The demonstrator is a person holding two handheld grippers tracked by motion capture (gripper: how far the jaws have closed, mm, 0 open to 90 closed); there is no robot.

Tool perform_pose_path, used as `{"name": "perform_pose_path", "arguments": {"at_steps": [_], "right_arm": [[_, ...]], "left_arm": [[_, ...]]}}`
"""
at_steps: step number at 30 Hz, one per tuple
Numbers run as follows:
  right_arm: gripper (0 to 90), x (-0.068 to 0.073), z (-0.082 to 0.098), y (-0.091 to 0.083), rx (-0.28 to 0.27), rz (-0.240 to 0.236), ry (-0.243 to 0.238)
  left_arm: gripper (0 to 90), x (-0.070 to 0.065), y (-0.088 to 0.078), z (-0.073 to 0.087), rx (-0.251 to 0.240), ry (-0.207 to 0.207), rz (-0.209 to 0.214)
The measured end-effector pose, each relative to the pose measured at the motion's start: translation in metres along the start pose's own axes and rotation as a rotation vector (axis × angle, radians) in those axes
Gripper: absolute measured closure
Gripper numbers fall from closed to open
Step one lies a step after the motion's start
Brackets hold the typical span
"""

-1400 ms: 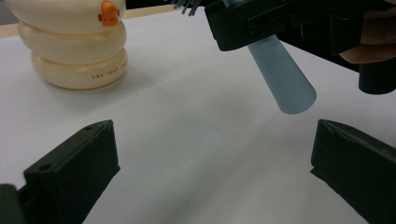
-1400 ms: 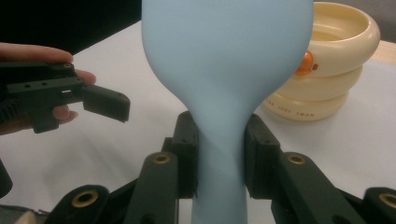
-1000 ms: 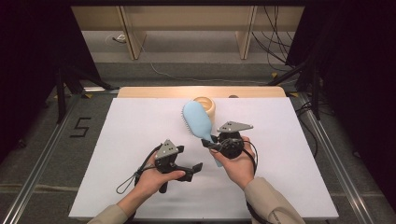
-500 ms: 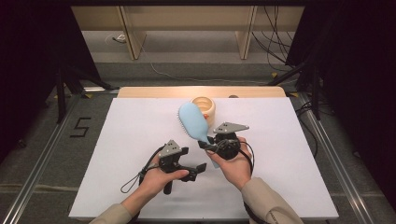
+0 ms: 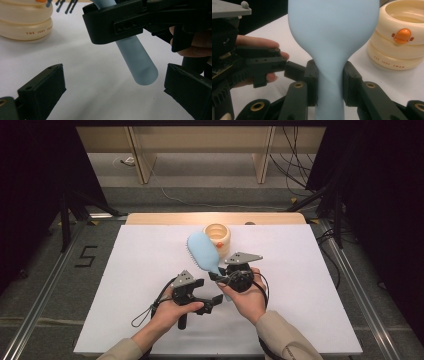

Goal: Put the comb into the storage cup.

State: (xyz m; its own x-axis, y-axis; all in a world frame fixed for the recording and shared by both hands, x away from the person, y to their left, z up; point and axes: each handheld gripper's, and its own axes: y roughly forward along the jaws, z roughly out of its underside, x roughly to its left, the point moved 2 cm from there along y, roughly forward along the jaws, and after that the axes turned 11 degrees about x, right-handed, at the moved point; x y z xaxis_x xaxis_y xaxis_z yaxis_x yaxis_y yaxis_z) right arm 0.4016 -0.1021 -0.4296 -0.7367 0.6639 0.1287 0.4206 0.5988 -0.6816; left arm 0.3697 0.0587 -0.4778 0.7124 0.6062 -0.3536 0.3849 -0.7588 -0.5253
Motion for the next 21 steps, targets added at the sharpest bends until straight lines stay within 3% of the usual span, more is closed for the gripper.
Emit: {"name": "perform_pose_path", "arguments": {"at_steps": [21], "right_arm": [[70.4,0.0092,-0.0039,0.0094,-0.002,-0.024,-0.001]], "left_arm": [[6.1,-0.0002,0.0042,0.0005,0.008,-0.021,0.006]]}}
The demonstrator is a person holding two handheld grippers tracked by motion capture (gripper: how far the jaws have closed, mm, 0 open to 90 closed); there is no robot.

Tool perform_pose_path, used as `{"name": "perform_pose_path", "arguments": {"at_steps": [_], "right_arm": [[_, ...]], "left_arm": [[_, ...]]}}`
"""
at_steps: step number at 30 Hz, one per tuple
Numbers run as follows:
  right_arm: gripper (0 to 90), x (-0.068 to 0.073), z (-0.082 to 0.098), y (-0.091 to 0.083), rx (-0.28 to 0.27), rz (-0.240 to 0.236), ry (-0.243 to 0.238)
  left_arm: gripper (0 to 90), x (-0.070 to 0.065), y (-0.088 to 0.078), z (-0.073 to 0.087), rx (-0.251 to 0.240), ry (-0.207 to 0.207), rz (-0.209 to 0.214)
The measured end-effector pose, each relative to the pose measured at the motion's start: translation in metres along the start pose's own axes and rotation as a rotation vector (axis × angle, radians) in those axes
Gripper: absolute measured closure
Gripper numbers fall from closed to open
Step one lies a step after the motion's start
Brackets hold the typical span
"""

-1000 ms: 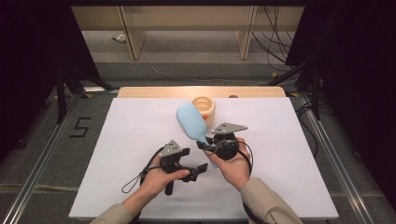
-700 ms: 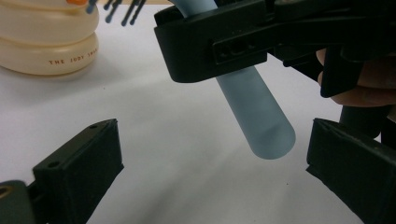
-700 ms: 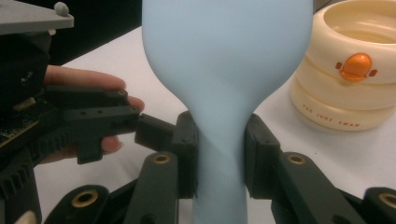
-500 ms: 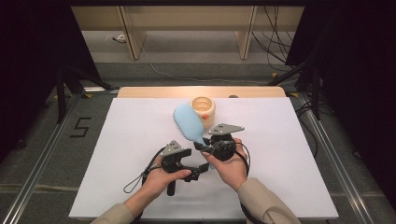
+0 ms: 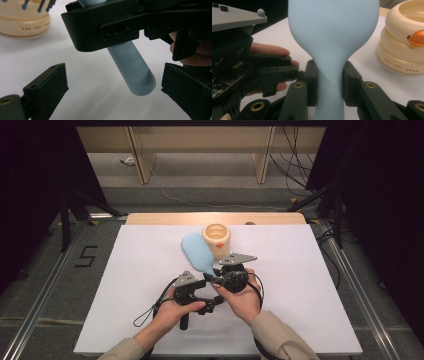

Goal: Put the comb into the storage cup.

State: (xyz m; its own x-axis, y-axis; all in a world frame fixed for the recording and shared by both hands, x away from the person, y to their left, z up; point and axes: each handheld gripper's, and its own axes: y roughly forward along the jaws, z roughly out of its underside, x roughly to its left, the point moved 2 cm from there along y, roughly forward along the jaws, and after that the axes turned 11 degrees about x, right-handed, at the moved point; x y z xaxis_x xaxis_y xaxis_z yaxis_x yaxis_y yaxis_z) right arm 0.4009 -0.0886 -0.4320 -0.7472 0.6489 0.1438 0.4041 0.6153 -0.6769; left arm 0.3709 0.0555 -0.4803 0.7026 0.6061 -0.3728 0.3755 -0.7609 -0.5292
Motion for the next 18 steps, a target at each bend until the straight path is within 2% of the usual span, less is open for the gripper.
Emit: {"name": "perform_pose_path", "arguments": {"at_steps": [18], "right_arm": [[70.4,0.0046,-0.002,0.0048,0.003,-0.011,-0.003]], "left_arm": [[11.5,0.0011,0.0017,0.0009,-0.002,-0.017,-0.007]]}}
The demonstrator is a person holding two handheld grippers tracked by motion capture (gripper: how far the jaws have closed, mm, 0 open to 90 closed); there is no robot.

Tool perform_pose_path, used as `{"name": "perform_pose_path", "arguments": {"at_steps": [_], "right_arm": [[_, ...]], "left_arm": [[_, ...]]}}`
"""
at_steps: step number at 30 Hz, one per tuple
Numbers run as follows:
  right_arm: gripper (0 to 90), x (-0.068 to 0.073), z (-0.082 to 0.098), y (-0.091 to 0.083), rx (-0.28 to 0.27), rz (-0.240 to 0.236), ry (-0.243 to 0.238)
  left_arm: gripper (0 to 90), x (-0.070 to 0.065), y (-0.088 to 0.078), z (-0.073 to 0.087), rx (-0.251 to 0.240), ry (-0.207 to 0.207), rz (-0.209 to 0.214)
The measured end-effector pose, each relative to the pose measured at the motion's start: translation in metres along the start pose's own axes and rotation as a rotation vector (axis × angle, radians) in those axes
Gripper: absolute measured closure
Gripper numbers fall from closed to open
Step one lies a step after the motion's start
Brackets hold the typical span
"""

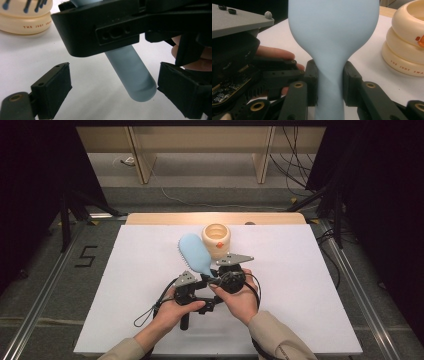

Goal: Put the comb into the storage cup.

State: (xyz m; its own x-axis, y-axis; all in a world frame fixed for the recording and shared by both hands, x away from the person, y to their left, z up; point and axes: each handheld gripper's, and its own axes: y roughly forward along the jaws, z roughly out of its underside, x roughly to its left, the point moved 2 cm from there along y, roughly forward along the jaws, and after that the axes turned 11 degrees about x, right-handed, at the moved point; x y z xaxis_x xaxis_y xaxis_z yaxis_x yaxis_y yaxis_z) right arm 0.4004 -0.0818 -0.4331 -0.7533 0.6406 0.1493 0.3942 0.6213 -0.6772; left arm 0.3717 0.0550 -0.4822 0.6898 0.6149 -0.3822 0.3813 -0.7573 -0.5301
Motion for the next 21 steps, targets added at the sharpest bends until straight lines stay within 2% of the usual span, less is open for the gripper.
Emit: {"name": "perform_pose_path", "arguments": {"at_steps": [21], "right_arm": [[70.4,0.003,0.0,0.0044,0.008,-0.008,-0.006]], "left_arm": [[22.5,-0.0006,0.0022,0.0015,-0.004,-0.001,0.022]]}}
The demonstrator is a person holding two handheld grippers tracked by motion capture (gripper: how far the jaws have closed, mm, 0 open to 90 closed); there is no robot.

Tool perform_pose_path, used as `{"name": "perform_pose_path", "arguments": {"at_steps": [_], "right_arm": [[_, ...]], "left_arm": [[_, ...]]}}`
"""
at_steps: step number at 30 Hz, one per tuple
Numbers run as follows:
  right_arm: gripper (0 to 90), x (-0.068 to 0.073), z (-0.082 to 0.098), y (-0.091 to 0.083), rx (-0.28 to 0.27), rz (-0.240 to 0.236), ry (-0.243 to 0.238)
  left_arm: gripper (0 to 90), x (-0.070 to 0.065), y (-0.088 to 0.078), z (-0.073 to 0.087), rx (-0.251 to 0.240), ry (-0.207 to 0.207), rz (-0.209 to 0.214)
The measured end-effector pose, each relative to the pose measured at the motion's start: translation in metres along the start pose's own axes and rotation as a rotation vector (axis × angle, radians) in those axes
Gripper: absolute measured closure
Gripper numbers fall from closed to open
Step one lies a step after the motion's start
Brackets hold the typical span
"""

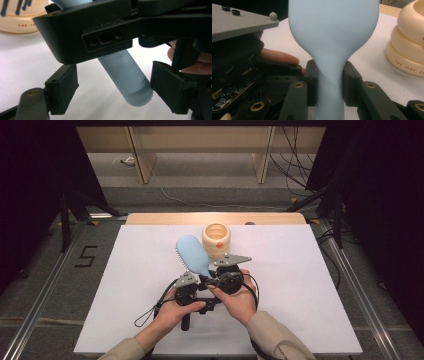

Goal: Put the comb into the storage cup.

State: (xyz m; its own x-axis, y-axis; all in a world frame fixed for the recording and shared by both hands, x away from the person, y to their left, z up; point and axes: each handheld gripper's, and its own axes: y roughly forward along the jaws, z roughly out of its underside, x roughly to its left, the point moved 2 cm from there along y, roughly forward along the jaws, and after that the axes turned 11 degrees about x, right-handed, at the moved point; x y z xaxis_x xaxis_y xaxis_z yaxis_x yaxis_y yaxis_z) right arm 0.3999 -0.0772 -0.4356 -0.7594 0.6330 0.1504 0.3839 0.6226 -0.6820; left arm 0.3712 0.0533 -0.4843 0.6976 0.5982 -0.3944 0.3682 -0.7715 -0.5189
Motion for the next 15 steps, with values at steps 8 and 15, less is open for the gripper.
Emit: {"name": "perform_pose_path", "arguments": {"at_steps": [8,15], "right_arm": [[70.4,0.0004,0.0001,0.0007,0.002,0.001,-0.002],[70.4,-0.0003,0.0005,0.0016,-0.001,0.0,-0.002]], "left_arm": [[30.9,-0.0013,0.0006,0.0007,-0.001,-0.006,0.015],[40.5,-0.0015,0.0009,0.0012,0.001,-0.011,0.024]]}}
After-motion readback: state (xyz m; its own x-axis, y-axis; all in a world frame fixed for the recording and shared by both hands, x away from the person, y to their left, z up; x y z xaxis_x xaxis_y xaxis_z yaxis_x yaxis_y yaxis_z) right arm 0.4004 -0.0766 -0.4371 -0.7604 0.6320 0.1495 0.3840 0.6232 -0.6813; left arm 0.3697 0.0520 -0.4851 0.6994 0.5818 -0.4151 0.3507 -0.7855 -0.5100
